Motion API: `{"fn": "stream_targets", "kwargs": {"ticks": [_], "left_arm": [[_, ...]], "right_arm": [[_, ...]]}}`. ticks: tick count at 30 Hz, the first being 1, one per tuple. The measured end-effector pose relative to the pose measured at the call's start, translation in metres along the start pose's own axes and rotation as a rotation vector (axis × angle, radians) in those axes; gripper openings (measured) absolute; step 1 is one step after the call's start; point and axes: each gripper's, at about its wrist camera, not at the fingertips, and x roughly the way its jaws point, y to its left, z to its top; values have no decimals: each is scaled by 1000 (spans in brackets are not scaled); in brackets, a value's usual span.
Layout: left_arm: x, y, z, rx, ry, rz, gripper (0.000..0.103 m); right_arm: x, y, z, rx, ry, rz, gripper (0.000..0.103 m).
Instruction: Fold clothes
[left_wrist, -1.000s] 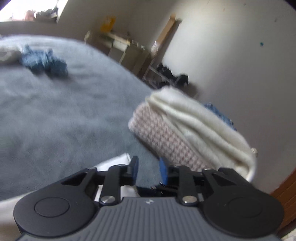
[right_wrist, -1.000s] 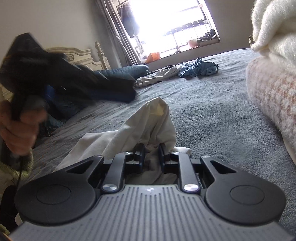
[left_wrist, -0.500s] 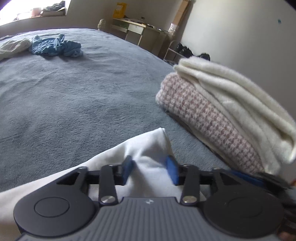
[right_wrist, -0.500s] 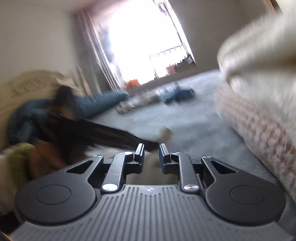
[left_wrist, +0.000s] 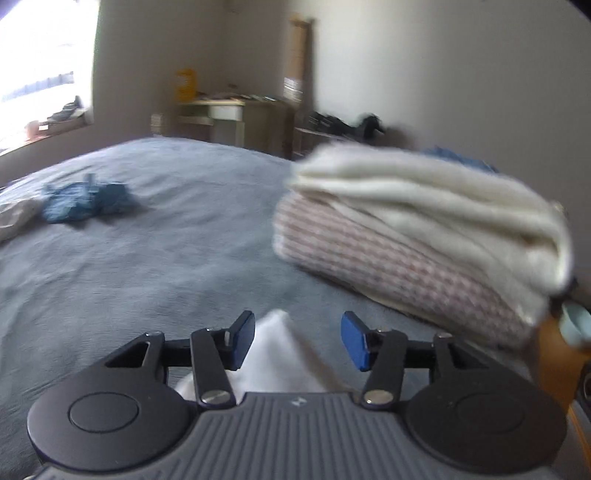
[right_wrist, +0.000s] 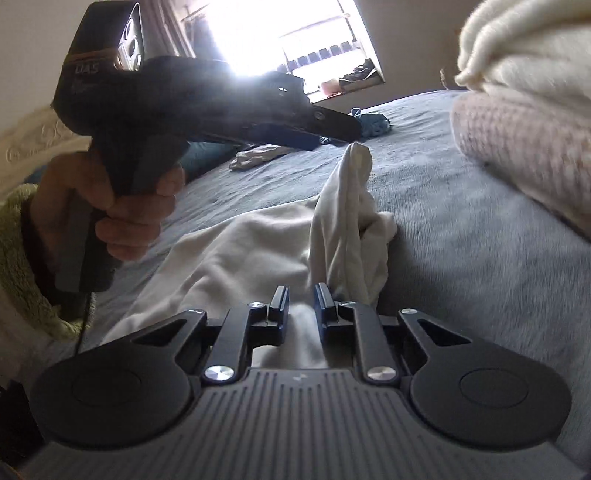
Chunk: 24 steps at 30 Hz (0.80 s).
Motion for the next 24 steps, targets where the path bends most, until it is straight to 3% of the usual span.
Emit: {"fn": "stream_targets", "kwargs": {"ticks": [3,8,14,19,23,24], "left_arm": [[31,1,-6,-7,49,-6,51],[71,26,-14,-150,118,-71,51],[83,26,-18,-137,136,-70,53],[29,54,5,-355,40,-41,54],[-62,60,4,-361,-77,35,66],[-86,59,0,-346,-97,62,74]], "right_arm": [[-2,3,-4,1,-15,-4,13],[-2,6,-6,-22,-28,-20,12],[-2,-3,-11,27,-35,-26,6],[-7,-12,-11,95,-50,28,6],[-21,0,-2,54,-79,18,12],[-24,4,4,47,-89,23,12]]}}
